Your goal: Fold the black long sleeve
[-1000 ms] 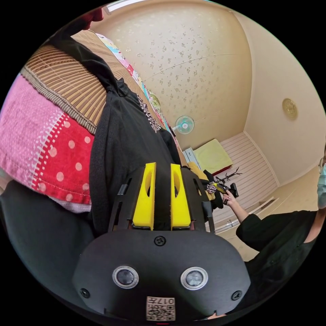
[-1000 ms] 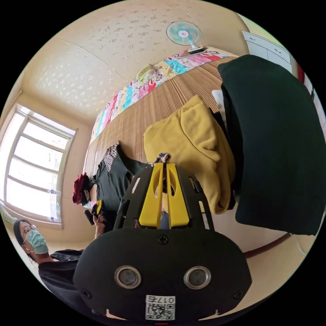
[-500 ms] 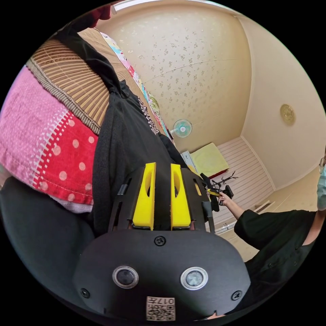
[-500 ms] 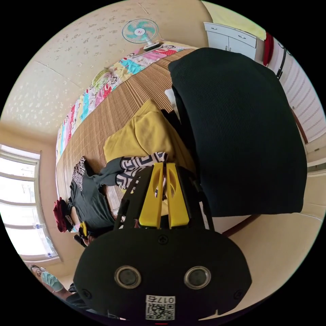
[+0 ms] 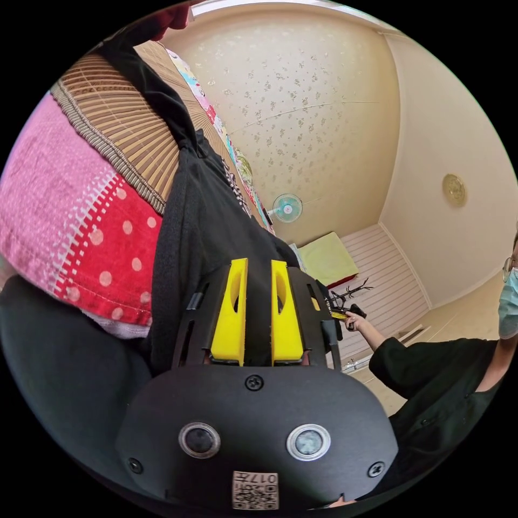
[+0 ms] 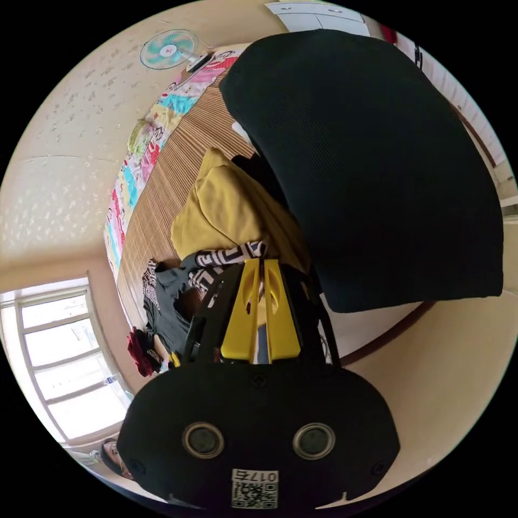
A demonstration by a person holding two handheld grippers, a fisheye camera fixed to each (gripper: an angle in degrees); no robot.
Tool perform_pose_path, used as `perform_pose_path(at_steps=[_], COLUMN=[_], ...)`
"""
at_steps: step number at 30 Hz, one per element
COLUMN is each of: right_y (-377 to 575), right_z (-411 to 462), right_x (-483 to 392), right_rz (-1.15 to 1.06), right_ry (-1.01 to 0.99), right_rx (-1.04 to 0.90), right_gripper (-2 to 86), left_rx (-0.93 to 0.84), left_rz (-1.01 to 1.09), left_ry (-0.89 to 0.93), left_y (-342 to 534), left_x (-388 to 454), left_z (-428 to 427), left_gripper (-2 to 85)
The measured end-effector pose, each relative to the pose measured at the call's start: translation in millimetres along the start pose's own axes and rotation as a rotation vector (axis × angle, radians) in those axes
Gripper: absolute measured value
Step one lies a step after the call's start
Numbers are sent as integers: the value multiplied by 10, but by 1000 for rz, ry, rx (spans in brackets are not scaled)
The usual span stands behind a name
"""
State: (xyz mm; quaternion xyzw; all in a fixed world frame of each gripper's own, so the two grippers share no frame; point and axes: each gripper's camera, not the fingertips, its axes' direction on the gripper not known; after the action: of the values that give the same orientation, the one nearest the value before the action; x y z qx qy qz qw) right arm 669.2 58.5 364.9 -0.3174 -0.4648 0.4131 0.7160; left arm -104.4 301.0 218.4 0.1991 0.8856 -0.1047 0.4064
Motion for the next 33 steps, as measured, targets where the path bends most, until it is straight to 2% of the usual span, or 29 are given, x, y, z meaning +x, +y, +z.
perform_pose_path(at_steps=[6,9,12,14,15,18,20,23,25,30,33], right_y=[374,619,663,602,589,592,735,974,1065,1162,1288], right_z=[-155,-284,-164,106,189,690,1201,1907,2209,2740,2845], right_x=[-345,-1016,-1880,-2523,-2677,-3386,-3848,-4166,-4146,-3716,-3351], right_rz=[-82,-268,-468,-582,-603,-692,-766,-799,-800,-780,-802], right_ry=[21,-89,-143,-268,-316,-602,-908,-1111,-1065,-798,-559], right_rx=[247,294,142,-69,-115,-332,-489,-713,-702,-602,-481], right_gripper=[14,15,17,19,19,25,35,61,68,71,70], left_rx=[-12,-25,-34,-30,-28,-30,-35,-39,-40,-38,-45], left_rz=[8,26,36,38,39,45,54,58,56,54,57], left_ry=[-23,-42,-51,-47,-46,-46,-51,-45,-35,-25,-32], left_y=[17,26,31,48,52,65,76,95,104,92,75], left_x=[27,72,97,100,100,113,132,135,128,100,89], left_z=[76,137,186,201,204,227,253,284,303,355,407], left_gripper=[76,78,80,84,85,90,94,99,100,100,101])
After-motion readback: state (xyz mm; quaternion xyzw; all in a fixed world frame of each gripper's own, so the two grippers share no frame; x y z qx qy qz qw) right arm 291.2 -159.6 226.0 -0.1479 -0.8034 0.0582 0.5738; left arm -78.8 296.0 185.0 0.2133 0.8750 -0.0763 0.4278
